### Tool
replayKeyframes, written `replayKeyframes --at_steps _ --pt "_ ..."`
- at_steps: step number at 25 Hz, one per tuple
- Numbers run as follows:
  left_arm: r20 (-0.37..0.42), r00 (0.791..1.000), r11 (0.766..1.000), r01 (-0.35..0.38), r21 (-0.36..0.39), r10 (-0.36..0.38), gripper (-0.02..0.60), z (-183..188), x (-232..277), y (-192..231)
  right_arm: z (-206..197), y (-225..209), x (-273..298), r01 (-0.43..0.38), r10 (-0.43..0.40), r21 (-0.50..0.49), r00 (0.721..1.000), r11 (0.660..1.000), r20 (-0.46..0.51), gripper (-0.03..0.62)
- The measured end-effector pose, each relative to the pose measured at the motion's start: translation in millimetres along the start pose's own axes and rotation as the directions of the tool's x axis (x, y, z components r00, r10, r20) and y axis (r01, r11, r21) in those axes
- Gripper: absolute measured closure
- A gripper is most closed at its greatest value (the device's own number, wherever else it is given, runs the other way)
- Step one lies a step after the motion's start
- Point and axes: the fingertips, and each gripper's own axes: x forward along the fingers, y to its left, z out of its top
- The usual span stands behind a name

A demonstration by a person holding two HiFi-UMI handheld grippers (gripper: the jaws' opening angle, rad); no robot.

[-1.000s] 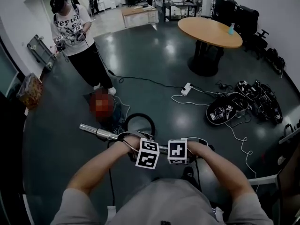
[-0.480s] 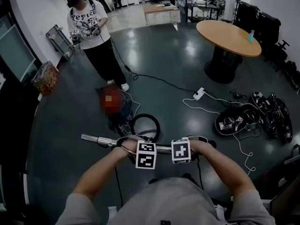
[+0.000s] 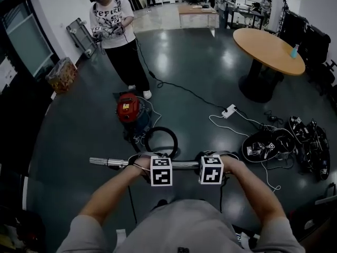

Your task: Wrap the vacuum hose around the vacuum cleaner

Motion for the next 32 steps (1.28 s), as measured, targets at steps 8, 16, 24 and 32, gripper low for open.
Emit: replayKeyframes --at_steps 8,16,24,32 --pt "-0.005 1.0 0.996 -0.011 -0.087 0.011 0.471 40.4 3.4 -3.5 -39.8 -2.7 -20.0 0.1 -0.107 -0.099 0.992 0.99 -0.07 0.467" --pt "-0.024 1.0 0.99 -0.001 -0.138 -0.002 0.471 55.9 1.9 -11.3 -55.6 1.7 -41.8 0.091 -0.091 -0.066 0.996 0.994 -0.005 0.439" --pt "-0.017 0.999 0.973 0.025 -0.228 -0.029 0.471 46.2 14.3 -21.7 -66.4 -12.9 -82.1 0.175 -0.175 0.008 0.981 0.985 0.087 0.427" --pt "0.071 0.997 0.941 0.022 -0.338 0.002 0.469 33.7 15.0 -19.8 -57.9 -50.7 -131.0 0.266 -0.386 0.391 0.882 0.881 0.27 0.427"
